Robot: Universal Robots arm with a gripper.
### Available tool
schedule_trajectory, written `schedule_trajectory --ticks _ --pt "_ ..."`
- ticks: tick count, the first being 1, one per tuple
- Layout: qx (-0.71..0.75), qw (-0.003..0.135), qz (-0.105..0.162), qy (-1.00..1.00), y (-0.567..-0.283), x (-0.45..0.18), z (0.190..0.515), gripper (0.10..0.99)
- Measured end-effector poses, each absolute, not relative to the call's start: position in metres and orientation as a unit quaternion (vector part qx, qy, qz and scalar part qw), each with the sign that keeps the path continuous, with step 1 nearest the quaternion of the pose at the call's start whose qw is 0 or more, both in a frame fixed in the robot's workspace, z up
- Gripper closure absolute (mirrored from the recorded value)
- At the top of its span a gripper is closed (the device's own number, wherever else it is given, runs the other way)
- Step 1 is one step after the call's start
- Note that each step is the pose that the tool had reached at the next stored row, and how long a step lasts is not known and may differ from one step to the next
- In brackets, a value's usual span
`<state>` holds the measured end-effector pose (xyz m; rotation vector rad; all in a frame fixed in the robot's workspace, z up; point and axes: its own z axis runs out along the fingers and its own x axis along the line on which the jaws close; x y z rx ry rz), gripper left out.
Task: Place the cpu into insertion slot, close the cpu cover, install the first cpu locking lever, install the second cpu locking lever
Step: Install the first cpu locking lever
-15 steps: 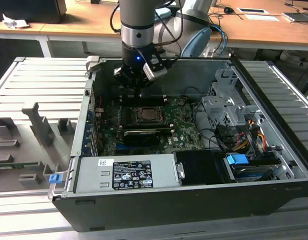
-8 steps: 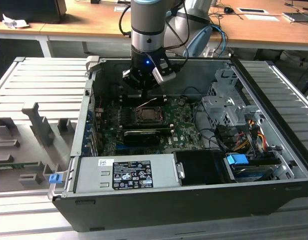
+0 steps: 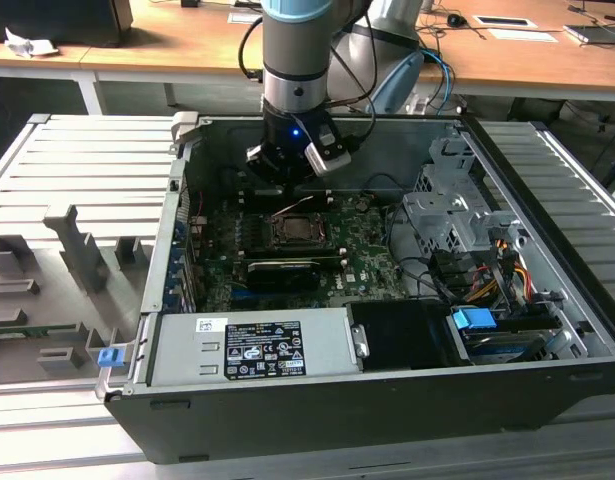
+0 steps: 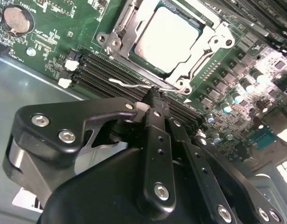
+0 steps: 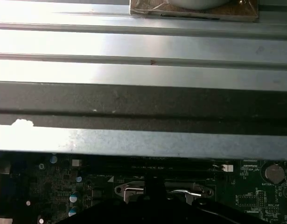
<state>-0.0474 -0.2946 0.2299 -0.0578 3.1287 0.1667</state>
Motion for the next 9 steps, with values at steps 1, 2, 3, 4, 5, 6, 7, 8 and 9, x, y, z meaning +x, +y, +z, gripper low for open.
schedule_trajectory --ticks 1,2,3,4,5,6,7,8,9 --pt "-0.019 0.004 0.054 0.998 -0.295 -0.046 0.230 0.980" --pt "-0.020 0.004 0.054 0.998 -0.295 -0.045 0.230 0.980" --pt "-0.020 0.004 0.054 0.998 -0.295 -0.044 0.229 0.980" --pt "-0.020 0.004 0.054 0.998 -0.295 -0.042 0.229 0.980" --pt "-0.020 0.004 0.054 0.998 -0.294 -0.039 0.228 0.980" --pt "-0.020 0.004 0.054 0.998 -0.294 -0.037 0.227 0.980" --pt "-0.020 0.004 0.054 0.998 -0.294 -0.036 0.227 0.980" --pt "-0.020 0.004 0.054 0.998 -0.294 -0.034 0.226 0.980" --pt "-0.020 0.004 0.054 0.998 -0.294 -0.033 0.225 0.980"
